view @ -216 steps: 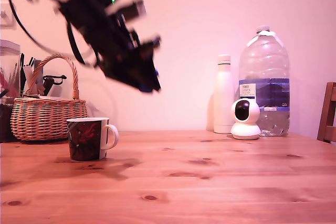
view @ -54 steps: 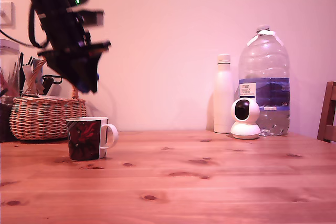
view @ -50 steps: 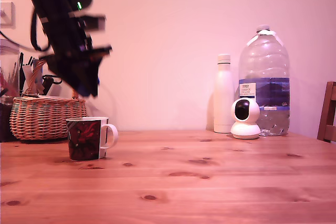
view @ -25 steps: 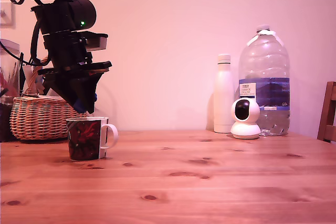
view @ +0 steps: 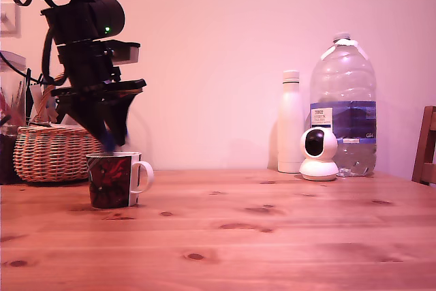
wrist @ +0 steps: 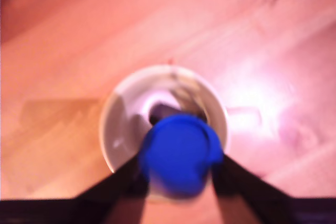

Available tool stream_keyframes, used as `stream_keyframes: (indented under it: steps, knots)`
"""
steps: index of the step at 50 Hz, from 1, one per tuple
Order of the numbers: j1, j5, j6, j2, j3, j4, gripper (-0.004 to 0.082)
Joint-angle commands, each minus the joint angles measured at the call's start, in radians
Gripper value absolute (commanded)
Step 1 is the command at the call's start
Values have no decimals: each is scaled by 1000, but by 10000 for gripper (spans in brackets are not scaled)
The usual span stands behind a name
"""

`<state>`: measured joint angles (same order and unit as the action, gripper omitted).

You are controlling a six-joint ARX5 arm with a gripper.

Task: Pick up the coffee capsules from the table one by one and drop them inside the nearest coffee cup

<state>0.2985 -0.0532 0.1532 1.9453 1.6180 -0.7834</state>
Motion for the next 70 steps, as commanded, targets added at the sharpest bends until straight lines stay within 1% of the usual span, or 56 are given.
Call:
stream_keyframes:
  steps: [1, 13, 17, 19, 21, 24, 26, 28, 31, 33, 34, 36, 42, 46, 48, 50, 51, 53, 54, 56, 57, 60, 62, 63, 65, 66, 68, 70]
  knots:
    - [-4, -2, -6, 12, 11, 8, 732]
    - [-4, -2, -6, 8, 11, 30, 719]
    - [-4, -9, -4, 0, 11, 38, 652]
    - [-4, -18, 1, -6, 11, 41, 588]
    - [-3, -26, 6, -15, 11, 44, 503]
    - [-3, -42, 8, -27, 11, 49, 329]
    - [-3, -53, 13, -42, 8, 54, 192]
    - [-3, -67, 13, -53, 5, 60, 83]
    - [-3, -87, 14, -77, -3, 75, -27]
    - [-3, -100, 14, -92, -12, 87, -20]
    - [-3, -105, 25, -104, -19, 97, -21]
    - [-3, -112, 31, -124, -37, 119, -21]
    - [-9, -115, 31, -203, -139, 219, -21]
    - [-23, -115, 26, -262, -235, 301, -21]
    - [-31, -115, 11, -289, -285, 345, -21]
    - [-42, -115, 9, -318, -335, 383, -21]
    - [-47, -115, -13, -333, -362, 406, -21]
    - [-59, -116, -18, -360, -417, 452, -21]
    - [-64, -117, -44, -372, -441, 473, -21]
    - [-75, -122, -47, -402, -497, 518, -21]
    - [-80, -123, -68, -417, -525, 541, -21]
    - [-95, -123, -84, -455, -604, 606, -21]
    - [-105, -122, -85, -484, -658, 645, -21]
    - [-111, -122, -105, -499, -685, 664, -21]
    - [-123, -122, -105, -525, -739, 705, -21]
    - [-129, -122, -123, -540, -766, 724, -21]
    - [-140, -122, -123, -568, -818, 762, -21]
    - [-151, -122, -145, -594, -871, 803, -21]
